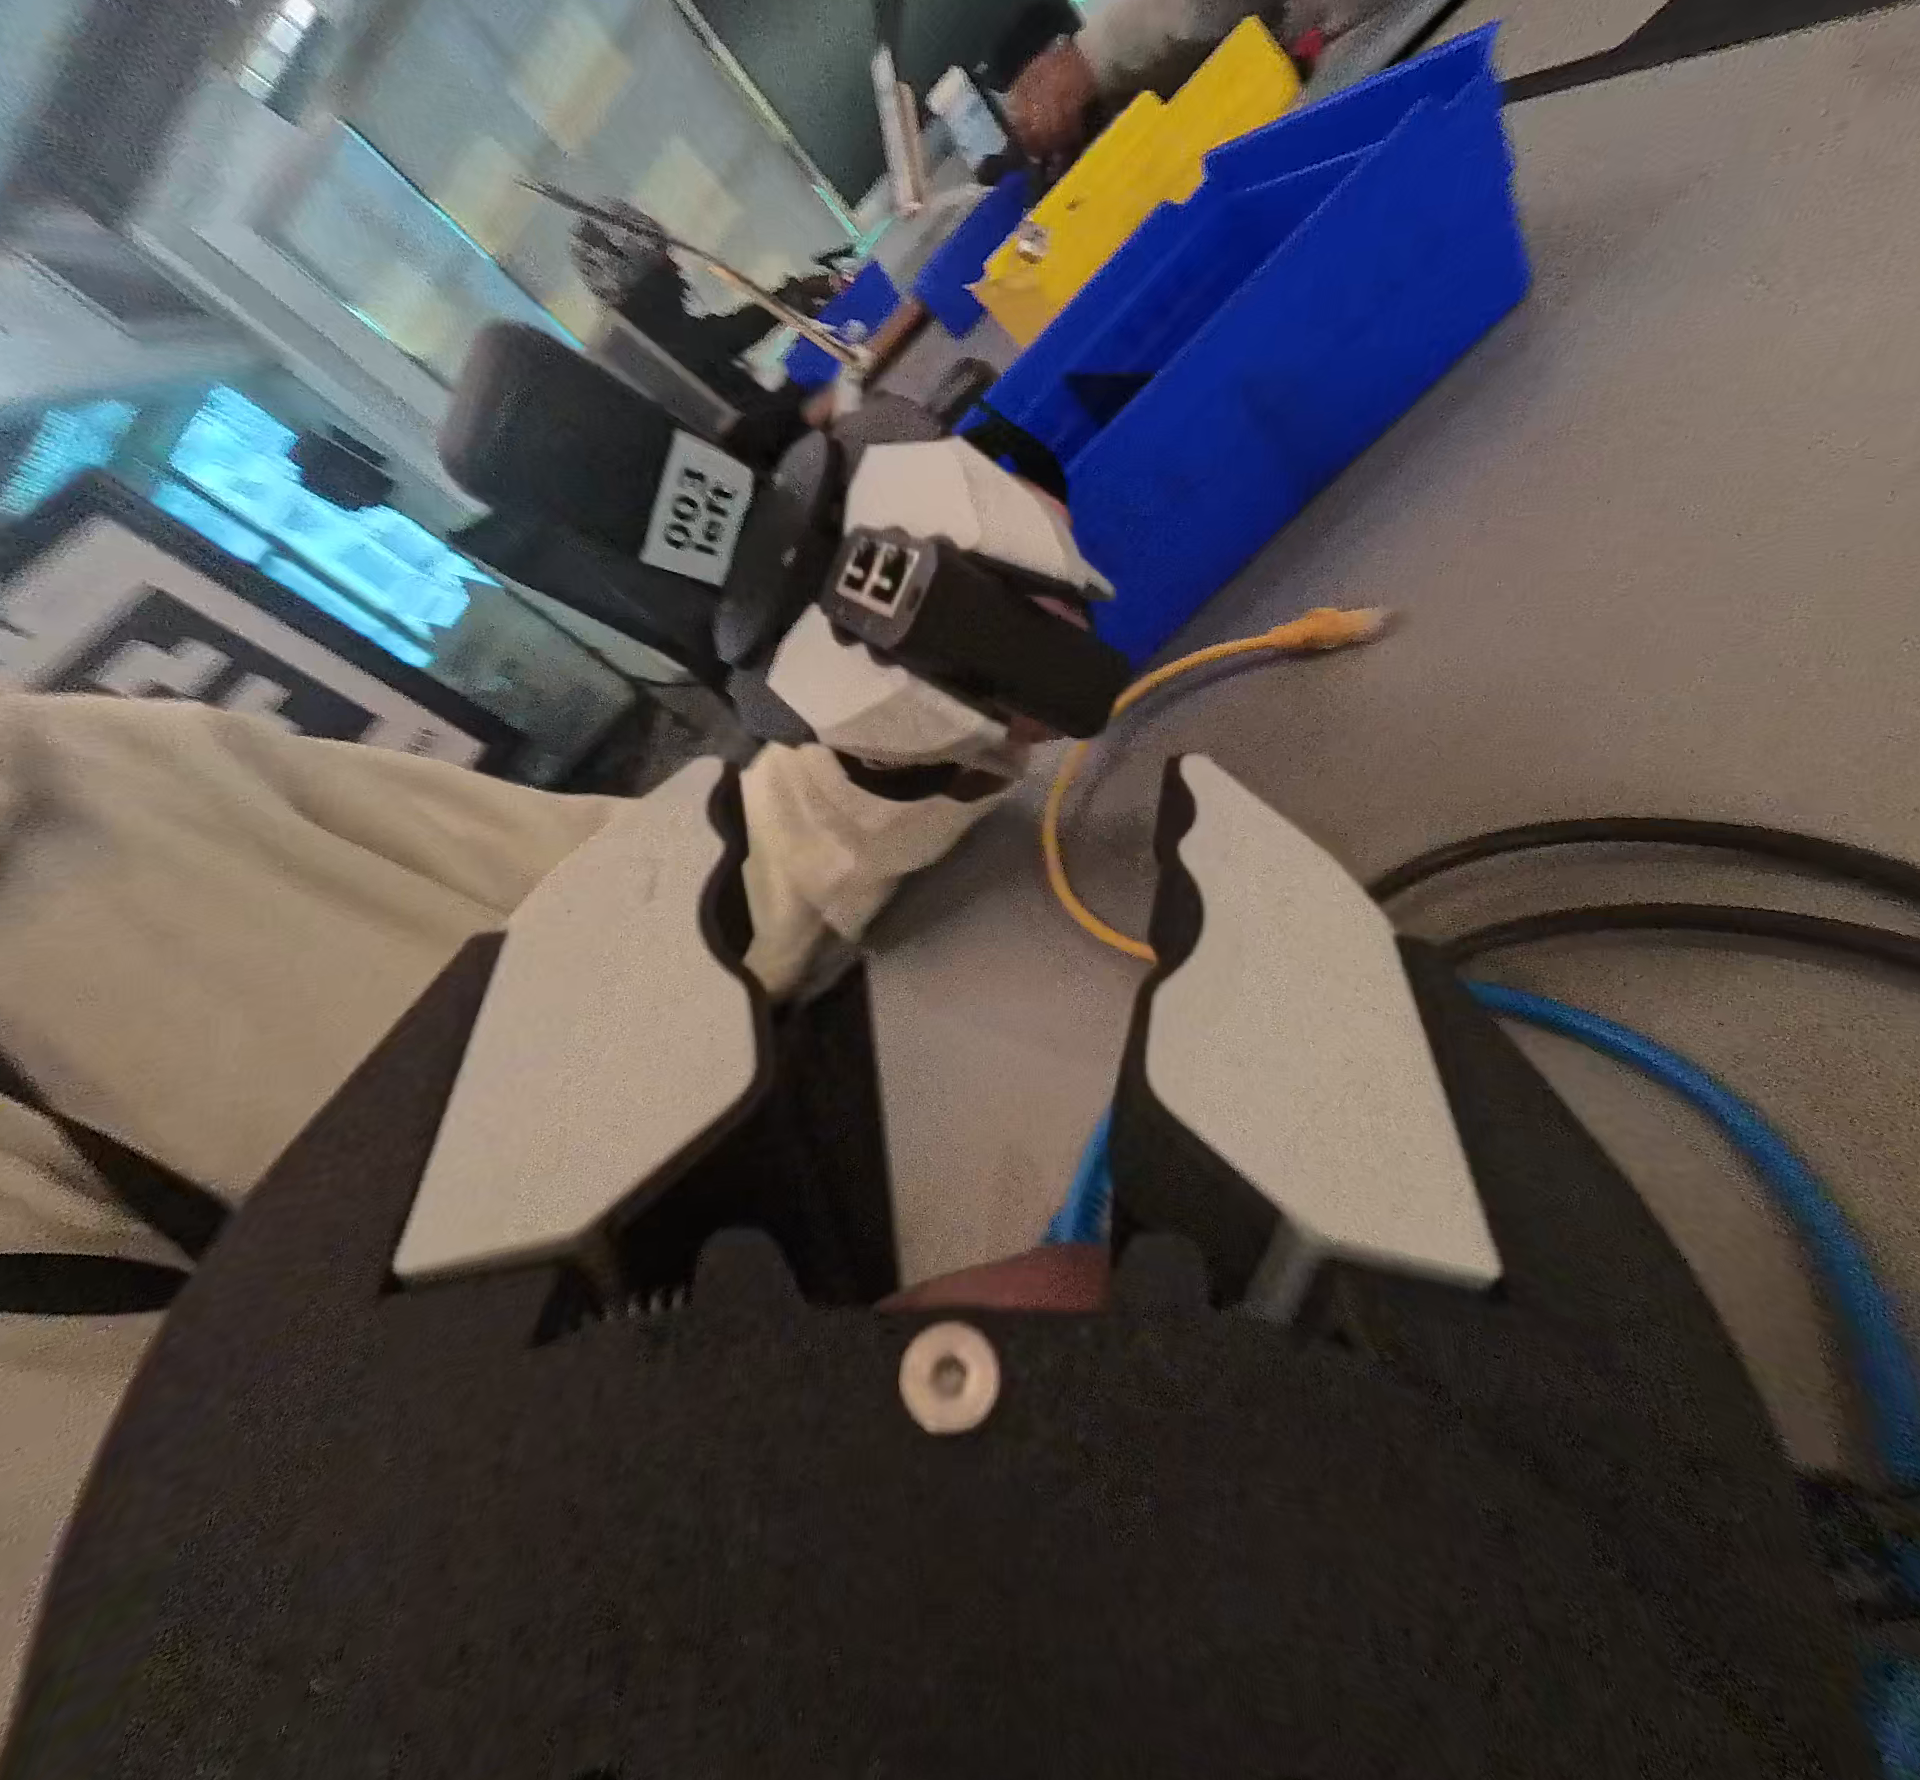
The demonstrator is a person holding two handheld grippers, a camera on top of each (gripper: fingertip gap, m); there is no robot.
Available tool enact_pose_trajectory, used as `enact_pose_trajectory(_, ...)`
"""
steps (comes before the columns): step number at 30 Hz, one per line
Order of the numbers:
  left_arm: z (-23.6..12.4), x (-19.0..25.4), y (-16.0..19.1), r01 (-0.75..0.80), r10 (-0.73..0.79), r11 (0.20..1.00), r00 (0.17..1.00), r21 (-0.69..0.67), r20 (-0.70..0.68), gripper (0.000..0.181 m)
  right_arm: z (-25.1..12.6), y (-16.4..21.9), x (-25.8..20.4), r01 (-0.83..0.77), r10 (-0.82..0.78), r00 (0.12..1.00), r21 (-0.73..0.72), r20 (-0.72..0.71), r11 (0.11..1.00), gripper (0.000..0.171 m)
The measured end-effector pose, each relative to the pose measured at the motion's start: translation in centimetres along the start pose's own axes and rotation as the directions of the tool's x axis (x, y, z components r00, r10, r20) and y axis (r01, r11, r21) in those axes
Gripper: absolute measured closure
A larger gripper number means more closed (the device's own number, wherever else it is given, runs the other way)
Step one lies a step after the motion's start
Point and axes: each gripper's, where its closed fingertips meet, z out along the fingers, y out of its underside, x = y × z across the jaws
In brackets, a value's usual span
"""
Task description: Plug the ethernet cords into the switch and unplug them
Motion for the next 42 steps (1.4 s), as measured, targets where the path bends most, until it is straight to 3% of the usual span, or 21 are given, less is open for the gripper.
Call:
enact_pose_trajectory(5, 0.2, 1.6, -1.4, -0.140, 0.141, 0.989, 0.990, 0.045, -0.024, 0.156, 3.3, 0.3, -1.4, -0.199, 0.208, 0.956, -0.064, 0.205, 0.978, 0.081)
enact_pose_trajectory(7, 0.6, 2.1, -1.2, -0.233, 0.234, 0.972, 0.972, 0.009, -0.008, 0.156, 3.8, 0.1, -2.2, -0.247, 0.260, 0.923, -0.082, 0.283, 0.966, 0.091)
enact_pose_trajectory(8, 0.7, 2.2, -1.3, -0.274, 0.274, 0.962, 0.962, -0.003, 0.012, 0.156, 4.0, 0.3, -1.7, -0.234, 0.249, 0.932, -0.089, 0.263, 0.968, 0.108)
enact_pose_trajectory(11, 1.0, 1.8, -0.2, -0.237, 0.243, 0.963, 0.969, -0.130, 0.036, 0.153, 4.1, 0.5, -0.5, -0.266, 0.281, 0.934, -0.094, 0.220, 0.959, 0.108)
enact_pose_trajectory(14, 0.2, 1.3, 0.2, -0.200, 0.217, 0.959, 0.974, -0.200, 0.065, 0.133, 3.0, 0.1, 0.4, -0.271, 0.282, 0.944, -0.088, 0.170, 0.959, 0.109)
enact_pose_trajectory(16, -1.0, 1.6, 0.4, -0.081, 0.097, 0.973, 0.993, -0.218, 0.063, 0.122, 1.4, -1.0, 1.5, -0.217, 0.222, 0.973, -0.069, 0.070, 0.974, 0.109)
enact_pose_trajectory(18, -2.5, 2.7, 0.9, 0.071, -0.058, 0.974, 0.996, -0.213, 0.067, 0.125, -1.2, -3.1, 1.4, -0.070, 0.066, 0.996, -0.053, -0.060, 0.996, 0.108)
enact_pose_trajectory(20, -4.2, 4.2, 2.4, 0.210, -0.194, 0.949, 0.977, -0.235, 0.093, 0.125, -5.1, -6.7, 1.2, 0.119, -0.126, 0.966, -0.045, -0.224, 0.992, 0.108)
enact_pose_trajectory(22, -6.1, 6.1, 3.5, 0.336, -0.315, 0.919, 0.940, -0.205, 0.129, 0.129, -10.5, -10.7, 2.9, 0.249, -0.253, 0.862, -0.067, -0.439, 0.966, 0.109)
enact_pose_trajectory(24, -7.5, 7.8, 4.2, 0.444, -0.424, 0.884, 0.894, -0.146, 0.148, 0.136, -16.7, -13.7, 7.8, 0.260, -0.296, 0.682, -0.156, -0.669, 0.953, 0.109)
enact_pose_trajectory(27, -8.6, 9.3, 4.7, 0.518, -0.500, 0.849, 0.851, -0.104, 0.159, 0.140, -22.9, -13.6, 17.2, 0.050, -0.312, 0.507, -0.333, -0.804, 0.941, 0.109)
enact_pose_trajectory(32, -9.1, 9.5, 5.0, 0.586, -0.563, 0.801, 0.807, -0.122, 0.180, 0.135, -25.8, -9.9, 28.3, -0.284, -0.440, 0.380, -0.555, -0.814, 0.782, 0.108)
enact_pose_trajectory(35, -10.0, 10.1, 4.8, 0.651, -0.631, 0.755, 0.755, -0.082, 0.182, 0.133, -25.7, -8.7, 31.7, -0.395, -0.412, 0.366, -0.540, -0.834, 0.743, 0.108)
enact_pose_trajectory(38, -11.0, 10.4, 5.6, 0.628, -0.594, 0.772, 0.767, -0.098, 0.243, 0.133, -24.9, -7.7, 32.8, -0.461, -0.377, 0.392, -0.534, -0.839, 0.709, 0.108)
enact_pose_trajectory(42, -11.7, 10.1, 6.2, 0.594, -0.543, 0.794, 0.789, -0.131, 0.287, 0.133, -25.0, -8.1, 33.0, -0.484, -0.332, 0.372, -0.487, -0.867, 0.727, 0.108)
